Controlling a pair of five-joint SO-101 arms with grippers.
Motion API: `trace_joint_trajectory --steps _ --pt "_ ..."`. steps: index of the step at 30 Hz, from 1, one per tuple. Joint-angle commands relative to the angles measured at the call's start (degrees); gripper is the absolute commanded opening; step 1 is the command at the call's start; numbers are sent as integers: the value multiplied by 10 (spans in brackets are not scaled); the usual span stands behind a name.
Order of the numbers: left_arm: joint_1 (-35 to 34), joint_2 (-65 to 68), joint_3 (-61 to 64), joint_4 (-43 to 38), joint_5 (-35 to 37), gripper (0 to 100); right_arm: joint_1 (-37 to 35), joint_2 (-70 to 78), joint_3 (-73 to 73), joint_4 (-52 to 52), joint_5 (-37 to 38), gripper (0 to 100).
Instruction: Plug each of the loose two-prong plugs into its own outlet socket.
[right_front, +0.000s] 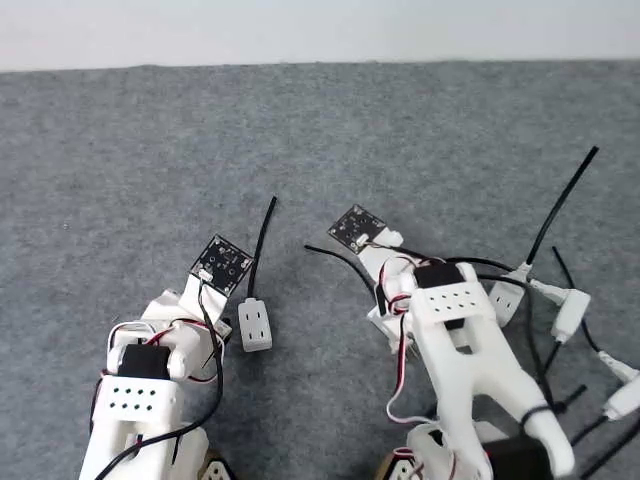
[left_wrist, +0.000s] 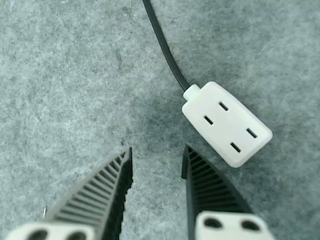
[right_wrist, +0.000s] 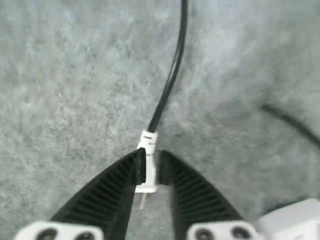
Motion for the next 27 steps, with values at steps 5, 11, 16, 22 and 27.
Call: trace_joint_trajectory --steps 5,11,16,22,27 --pt "-2 -9 -21 -13 5 152 -20 80 -60 -28 -60 114" --pt "-2 -9 -21 -13 5 152 -15 126 -74 -29 -60 111" --pt "-2 -9 -21 -13 5 152 -15 139 -84 -25 -61 111" --pt "-2 -9 -21 -13 5 152 -15 141 -85 -29 -62 43" --pt "-2 -9 -21 -13 5 152 -15 145 -90 -26 -59 65"
